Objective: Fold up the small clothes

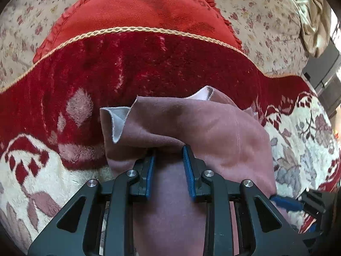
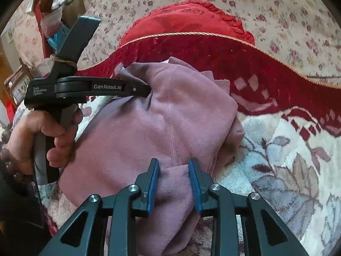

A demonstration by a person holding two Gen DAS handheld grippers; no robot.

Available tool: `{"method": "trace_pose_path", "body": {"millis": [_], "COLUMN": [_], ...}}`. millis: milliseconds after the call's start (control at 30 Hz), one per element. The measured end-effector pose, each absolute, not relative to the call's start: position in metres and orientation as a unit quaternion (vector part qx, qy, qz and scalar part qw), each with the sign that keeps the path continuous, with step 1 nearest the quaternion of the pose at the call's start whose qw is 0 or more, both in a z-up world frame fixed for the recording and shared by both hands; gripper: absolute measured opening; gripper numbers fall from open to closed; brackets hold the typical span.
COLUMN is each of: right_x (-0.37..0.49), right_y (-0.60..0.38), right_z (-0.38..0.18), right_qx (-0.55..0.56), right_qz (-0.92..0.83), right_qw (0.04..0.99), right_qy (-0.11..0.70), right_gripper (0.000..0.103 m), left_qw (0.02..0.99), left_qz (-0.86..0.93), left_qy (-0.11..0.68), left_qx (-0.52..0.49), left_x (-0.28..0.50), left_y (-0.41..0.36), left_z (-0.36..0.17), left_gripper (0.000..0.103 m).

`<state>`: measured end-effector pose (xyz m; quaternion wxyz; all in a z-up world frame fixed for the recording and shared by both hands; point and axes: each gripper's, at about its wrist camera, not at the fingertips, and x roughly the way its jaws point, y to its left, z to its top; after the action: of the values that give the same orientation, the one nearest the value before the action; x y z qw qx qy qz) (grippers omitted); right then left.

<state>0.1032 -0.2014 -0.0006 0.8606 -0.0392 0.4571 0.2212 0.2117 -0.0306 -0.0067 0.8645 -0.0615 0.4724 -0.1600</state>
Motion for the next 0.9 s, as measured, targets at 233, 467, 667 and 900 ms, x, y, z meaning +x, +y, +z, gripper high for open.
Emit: {"method": "trace_pose_path", "body": {"millis": [233, 467, 667, 900], "right_x": [0.104, 0.083, 0.018, -0.018], "right_y": [-0.193, -0.200, -0.220, -0.226], "right_z": [-0.003, 0.017, 0.049, 0.038], "right_qx": [-0.053, -0.042, -0.011, -0.044], "right_qz": [0.203, 0.185, 0.138, 0.102], "right_qw": [0.860, 0.870, 0.901, 0.901], "right_qy": [0.465, 0.456, 0.412, 0.419], "right_gripper": [0.039, 0.039, 0.040, 0.040], "left_qw": [0.898, 0.928, 0.922, 0.923], "left_qz": [-0.111, -0.023, -0.019, -0.030], "left_qy": [0.426, 0.372, 0.386, 0.382], "left_qx": [-0.004, 0.018, 0.017, 0.017], "left_x": [0.153, 0.078, 0.025, -0.015], "left_y": [-0.027, -0.012, -0.015, -0.033], "left_z": [0.031, 0.062, 0.065, 0.073], "left_gripper": [0.028, 0.071, 0.081, 0.081]}}
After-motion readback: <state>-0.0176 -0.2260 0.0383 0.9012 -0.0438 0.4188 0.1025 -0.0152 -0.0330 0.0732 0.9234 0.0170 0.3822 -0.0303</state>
